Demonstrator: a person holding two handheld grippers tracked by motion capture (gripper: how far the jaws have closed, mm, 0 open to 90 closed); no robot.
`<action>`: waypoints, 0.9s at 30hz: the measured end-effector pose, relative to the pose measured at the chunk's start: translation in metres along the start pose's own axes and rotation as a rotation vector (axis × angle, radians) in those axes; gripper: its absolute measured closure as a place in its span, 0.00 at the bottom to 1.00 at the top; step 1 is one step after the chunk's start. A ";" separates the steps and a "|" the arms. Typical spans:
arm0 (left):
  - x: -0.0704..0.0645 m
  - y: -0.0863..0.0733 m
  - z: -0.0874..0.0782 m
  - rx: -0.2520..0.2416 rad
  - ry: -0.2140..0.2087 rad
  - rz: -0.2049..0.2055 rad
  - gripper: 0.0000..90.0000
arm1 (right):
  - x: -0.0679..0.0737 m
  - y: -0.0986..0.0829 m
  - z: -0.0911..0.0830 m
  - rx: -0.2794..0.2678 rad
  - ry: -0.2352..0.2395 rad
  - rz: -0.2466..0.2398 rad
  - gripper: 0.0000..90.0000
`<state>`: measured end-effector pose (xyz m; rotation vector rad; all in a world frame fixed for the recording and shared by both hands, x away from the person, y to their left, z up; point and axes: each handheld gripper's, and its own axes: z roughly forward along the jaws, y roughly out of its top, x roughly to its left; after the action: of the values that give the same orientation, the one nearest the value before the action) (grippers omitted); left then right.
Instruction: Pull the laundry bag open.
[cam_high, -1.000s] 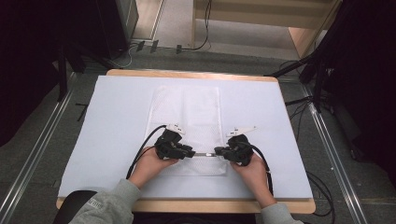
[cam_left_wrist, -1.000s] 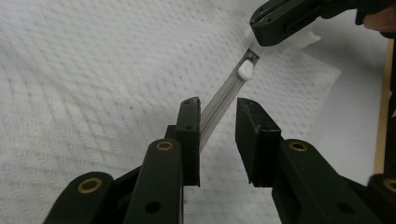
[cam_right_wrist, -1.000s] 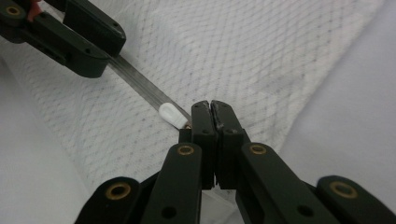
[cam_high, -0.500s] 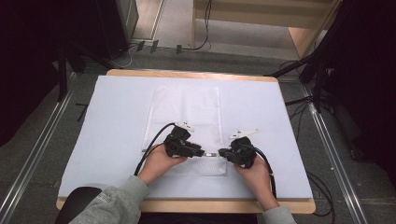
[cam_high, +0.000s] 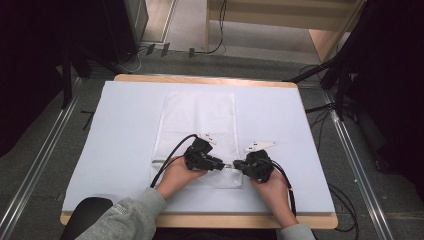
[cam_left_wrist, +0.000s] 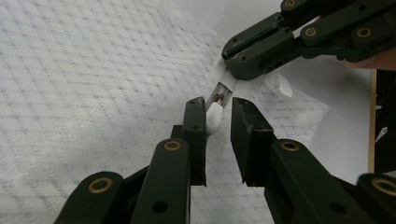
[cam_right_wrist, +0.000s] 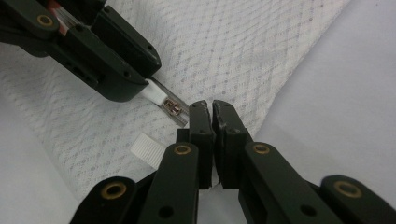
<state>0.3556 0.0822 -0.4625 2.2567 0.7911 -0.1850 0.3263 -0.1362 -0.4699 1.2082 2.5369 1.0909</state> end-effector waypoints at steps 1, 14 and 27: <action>0.000 0.000 0.001 0.003 -0.001 0.007 0.86 | 0.000 0.000 0.000 -0.001 0.000 0.000 0.98; -0.005 0.001 0.014 -0.021 0.005 0.020 0.94 | -0.001 -0.004 0.000 -0.033 0.008 0.014 0.97; 0.005 0.003 0.012 -0.009 -0.046 -0.064 0.98 | 0.002 -0.004 0.002 -0.044 0.000 -0.021 0.99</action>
<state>0.3623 0.0745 -0.4712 2.2123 0.8388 -0.2626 0.3231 -0.1355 -0.4740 1.1679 2.5058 1.1364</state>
